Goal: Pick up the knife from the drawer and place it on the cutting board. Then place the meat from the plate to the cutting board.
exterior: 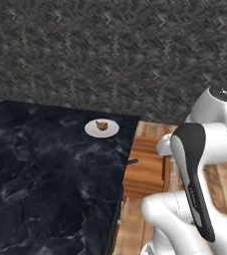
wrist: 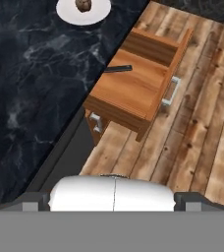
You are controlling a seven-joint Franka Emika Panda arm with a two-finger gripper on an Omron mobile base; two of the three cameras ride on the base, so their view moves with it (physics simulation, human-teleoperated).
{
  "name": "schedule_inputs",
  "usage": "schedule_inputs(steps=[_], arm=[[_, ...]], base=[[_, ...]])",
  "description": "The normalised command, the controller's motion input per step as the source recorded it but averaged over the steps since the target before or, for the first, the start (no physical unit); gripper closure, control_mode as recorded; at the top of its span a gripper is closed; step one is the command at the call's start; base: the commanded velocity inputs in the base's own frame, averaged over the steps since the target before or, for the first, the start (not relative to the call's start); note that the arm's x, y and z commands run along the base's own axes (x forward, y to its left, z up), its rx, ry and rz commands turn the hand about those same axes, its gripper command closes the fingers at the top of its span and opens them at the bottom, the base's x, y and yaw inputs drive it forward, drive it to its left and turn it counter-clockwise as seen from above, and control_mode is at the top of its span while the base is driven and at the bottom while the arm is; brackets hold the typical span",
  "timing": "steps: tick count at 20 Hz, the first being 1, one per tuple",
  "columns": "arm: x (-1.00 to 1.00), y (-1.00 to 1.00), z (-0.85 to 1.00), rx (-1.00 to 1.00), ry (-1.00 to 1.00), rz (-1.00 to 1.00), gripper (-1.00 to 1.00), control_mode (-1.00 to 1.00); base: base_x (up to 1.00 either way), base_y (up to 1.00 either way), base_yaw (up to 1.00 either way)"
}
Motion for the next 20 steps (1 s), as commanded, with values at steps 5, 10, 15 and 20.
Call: schedule_inputs(steps=[5, 10, 15, 20], arm=[[0.0, 0.0, 0.0, 0.0, 0.0, 0.0, -1.0, 1.0], [0.0, 0.0, 0.0, 0.0, 0.0, 0.0, -1.0, 1.0], [0.0, 0.0, 0.0, 0.0, 0.0, 0.0, -1.0, 1.0], [0.0, 0.0, 0.0, 0.0, 0.0, 0.0, -1.0, 1.0]], base=[[0.19, -0.24, 0.41], [0.34, -0.31, 0.12], [0.46, -0.37, 0.0], [0.41, -0.29, 0.07]])
